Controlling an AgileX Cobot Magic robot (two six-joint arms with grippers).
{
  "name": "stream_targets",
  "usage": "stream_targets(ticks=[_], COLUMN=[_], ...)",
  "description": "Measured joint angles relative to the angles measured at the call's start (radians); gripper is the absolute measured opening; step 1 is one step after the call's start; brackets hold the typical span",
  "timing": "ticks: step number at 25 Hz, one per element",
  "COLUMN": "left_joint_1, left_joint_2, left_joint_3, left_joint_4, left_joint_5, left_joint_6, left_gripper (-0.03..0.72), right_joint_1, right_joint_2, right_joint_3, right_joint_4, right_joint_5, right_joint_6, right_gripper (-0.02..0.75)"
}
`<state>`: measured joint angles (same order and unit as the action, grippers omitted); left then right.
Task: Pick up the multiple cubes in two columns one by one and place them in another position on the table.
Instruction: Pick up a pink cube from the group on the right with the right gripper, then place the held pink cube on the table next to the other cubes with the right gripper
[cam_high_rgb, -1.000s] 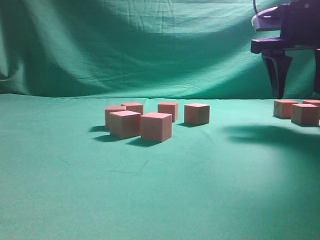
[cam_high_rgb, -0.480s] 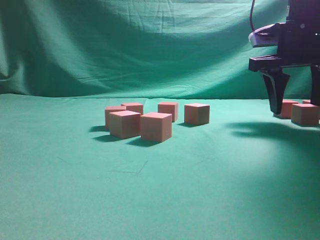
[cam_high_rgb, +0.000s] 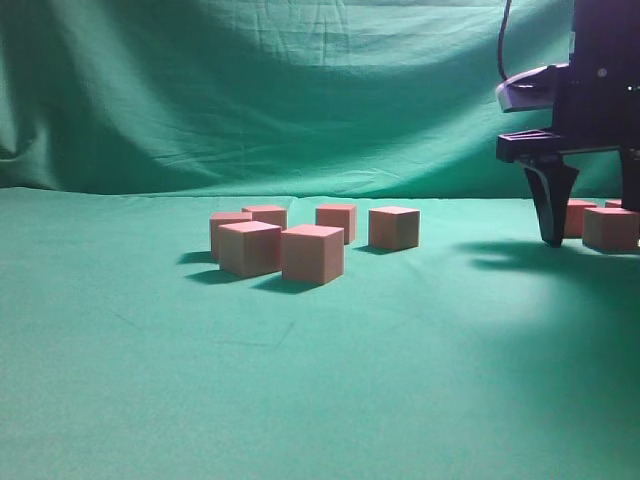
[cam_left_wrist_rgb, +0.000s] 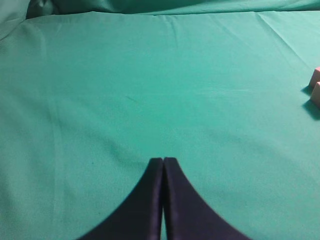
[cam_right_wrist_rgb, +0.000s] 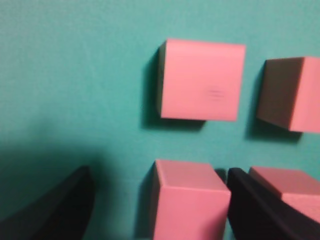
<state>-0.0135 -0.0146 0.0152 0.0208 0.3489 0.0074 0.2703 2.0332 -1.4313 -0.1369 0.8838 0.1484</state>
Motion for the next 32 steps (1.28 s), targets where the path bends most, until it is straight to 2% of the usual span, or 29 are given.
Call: stream_targets(ticks=[5, 11, 12, 22, 27, 32], left_joint_1=[0.000, 0.000, 0.000, 0.000, 0.000, 0.000], left_joint_2=[0.000, 0.000, 0.000, 0.000, 0.000, 0.000], left_joint_3=[0.000, 0.000, 0.000, 0.000, 0.000, 0.000], left_joint_4=[0.000, 0.000, 0.000, 0.000, 0.000, 0.000], left_joint_5=[0.000, 0.000, 0.000, 0.000, 0.000, 0.000], left_joint_6=[0.000, 0.000, 0.000, 0.000, 0.000, 0.000], left_gripper=[0.000, 0.000, 0.000, 0.000, 0.000, 0.000], right_joint_1=[0.000, 0.000, 0.000, 0.019, 0.094, 0.213], right_joint_2=[0.008, 0.011, 0.011, -0.080, -0.225, -0.348], right_joint_3=[0.000, 0.000, 0.000, -0.040, -0.076, -0.080], right_joint_4=[0.000, 0.000, 0.000, 0.008, 0.039, 0.046], right_joint_5=[0.000, 0.004, 0.005, 0.093, 0.186, 0.266], right_joint_6=[0.000, 0.003, 0.003, -0.042, -0.118, -0.131], right_gripper=[0.531, 0.268, 0.258, 0.271, 0.271, 0.271])
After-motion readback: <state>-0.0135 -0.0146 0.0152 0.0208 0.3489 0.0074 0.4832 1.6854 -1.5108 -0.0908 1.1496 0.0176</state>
